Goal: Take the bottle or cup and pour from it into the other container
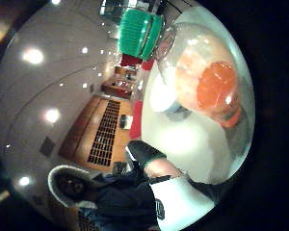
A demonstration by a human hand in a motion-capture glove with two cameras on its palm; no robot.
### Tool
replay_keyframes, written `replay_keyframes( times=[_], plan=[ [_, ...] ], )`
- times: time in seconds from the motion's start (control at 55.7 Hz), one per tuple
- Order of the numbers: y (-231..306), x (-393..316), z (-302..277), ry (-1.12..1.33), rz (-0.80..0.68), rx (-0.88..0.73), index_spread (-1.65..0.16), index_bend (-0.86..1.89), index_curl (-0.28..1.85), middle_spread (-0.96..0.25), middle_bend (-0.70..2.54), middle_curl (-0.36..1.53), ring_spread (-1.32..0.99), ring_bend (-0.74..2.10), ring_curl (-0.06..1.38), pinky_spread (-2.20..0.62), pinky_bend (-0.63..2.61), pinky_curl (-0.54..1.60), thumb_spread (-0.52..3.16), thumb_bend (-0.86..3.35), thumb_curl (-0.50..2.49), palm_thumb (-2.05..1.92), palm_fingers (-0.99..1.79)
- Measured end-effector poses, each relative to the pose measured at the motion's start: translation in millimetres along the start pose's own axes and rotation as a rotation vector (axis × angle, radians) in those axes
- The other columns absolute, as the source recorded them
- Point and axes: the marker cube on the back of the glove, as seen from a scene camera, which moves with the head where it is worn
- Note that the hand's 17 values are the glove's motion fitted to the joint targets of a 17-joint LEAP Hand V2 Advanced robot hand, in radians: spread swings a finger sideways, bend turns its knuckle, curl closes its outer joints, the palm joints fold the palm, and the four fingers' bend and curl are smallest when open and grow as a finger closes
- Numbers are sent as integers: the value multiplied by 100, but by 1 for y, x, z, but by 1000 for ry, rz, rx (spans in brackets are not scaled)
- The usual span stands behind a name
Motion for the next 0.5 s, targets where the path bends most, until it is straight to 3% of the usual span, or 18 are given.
replay_keyframes(
  times=[0.234,0.359,0.503],
  plan=[
    [-18,18,30,-254,-69,55,-30,10,24,10,18,26,20,38,20,36,82,39,79,-2,38,52,21],
    [-31,26,37,-327,-37,99,-30,11,23,-1,27,30,8,60,28,31,69,35,76,3,41,72,59],
    [-28,33,44,-325,-99,101,-32,11,24,-15,35,35,-7,71,33,21,54,31,73,2,45,85,94]
  ],
)
